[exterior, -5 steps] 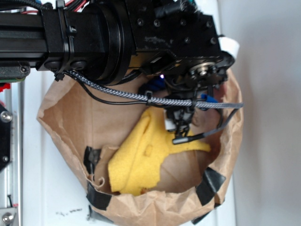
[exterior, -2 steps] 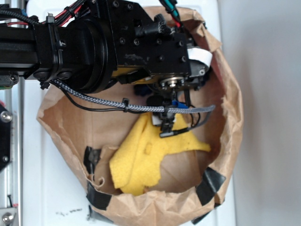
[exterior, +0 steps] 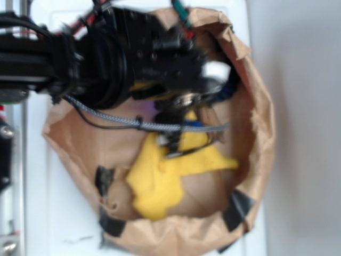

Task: Grab the blue rope.

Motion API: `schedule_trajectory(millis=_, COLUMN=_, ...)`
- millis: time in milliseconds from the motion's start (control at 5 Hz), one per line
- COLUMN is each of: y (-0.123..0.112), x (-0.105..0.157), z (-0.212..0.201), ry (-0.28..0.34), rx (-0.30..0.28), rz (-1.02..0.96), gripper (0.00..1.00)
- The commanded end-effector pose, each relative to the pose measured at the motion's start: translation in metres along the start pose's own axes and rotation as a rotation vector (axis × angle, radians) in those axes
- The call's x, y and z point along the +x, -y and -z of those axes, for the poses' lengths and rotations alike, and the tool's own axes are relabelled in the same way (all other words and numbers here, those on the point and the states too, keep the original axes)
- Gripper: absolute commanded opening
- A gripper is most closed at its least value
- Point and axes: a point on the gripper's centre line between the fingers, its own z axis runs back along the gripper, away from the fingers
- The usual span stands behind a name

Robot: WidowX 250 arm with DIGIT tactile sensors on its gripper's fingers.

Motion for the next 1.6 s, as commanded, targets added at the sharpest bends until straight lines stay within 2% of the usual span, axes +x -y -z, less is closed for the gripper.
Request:
schedule_trajectory(millis=0, y=-0.016, x=0.013, z=-0.041, ry=0.077, rx=-0.010, rz=-0.042, gripper=1.00)
schedule_trajectory(millis=400, y=-0.012, x=0.017, z=-0.036, ry=0.083, rx=0.017, rz=-0.058, gripper=1.00)
schedule_trajectory(millis=600, y=-0.009, x=0.022, z=-0.034, ry=0.087, rx=0.012, rz=-0.068, gripper=1.00)
schedule_trajectory(millis=1000, y=0.003, x=0.020, z=-0.015, ry=0.090, rx=0.061, rz=-0.074, gripper=1.00)
schedule_trajectory(millis=1200, y=0.002, x=0.022, z=-0.012, ry=0.069, rx=0.065, rz=-0.092, gripper=0.00)
schedule_trajectory(millis=1400, y=0.002, x=0.023, z=-0.013, ry=0.066, rx=0.061, rz=-0.096, gripper=0.00)
